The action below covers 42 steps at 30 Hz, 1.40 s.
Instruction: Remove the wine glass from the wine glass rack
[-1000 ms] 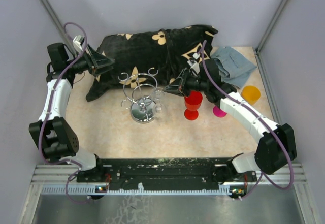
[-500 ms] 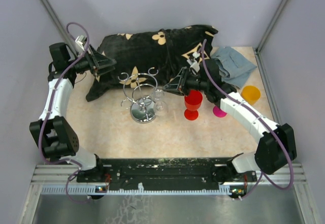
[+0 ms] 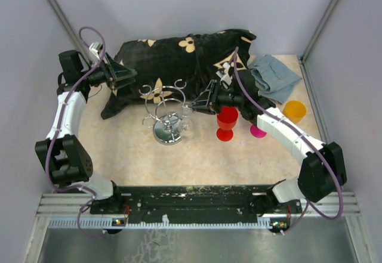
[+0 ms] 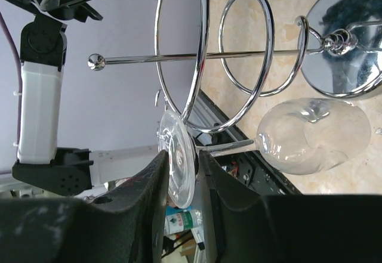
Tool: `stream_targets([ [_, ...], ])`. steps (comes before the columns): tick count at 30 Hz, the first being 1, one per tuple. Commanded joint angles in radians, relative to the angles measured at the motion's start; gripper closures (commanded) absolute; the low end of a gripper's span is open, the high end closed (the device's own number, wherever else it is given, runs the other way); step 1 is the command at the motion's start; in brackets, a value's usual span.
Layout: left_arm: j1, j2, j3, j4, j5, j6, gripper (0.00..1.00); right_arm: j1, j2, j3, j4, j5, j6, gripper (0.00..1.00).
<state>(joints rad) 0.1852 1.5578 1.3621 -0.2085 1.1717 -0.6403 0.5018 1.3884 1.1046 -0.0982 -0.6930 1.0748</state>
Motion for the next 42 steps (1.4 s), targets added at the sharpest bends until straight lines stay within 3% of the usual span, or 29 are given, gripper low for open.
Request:
stream_targets([
  [1,-0.006,0.009,0.035,0.018,0.02,-0.004,0.24,0.024,0.014,0.02,0.04,-0.041,-0.015,0.73],
  [9,-0.006,0.015,0.037,0.017,0.02,-0.004,0.24,0.024,0.021,0.026,0.038,-0.039,-0.021,0.84],
  [13,-0.011,0.022,0.041,0.018,0.021,-0.008,0.24,0.024,0.022,0.027,0.044,-0.036,-0.018,0.83],
  [20,-0.024,0.031,0.047,0.023,0.025,-0.013,0.25,0.023,0.022,0.029,0.061,-0.021,-0.009,0.72],
  [42,-0.04,0.057,0.058,0.063,0.054,-0.049,0.25,0.001,0.049,0.079,0.098,0.005,-0.005,0.78],
])
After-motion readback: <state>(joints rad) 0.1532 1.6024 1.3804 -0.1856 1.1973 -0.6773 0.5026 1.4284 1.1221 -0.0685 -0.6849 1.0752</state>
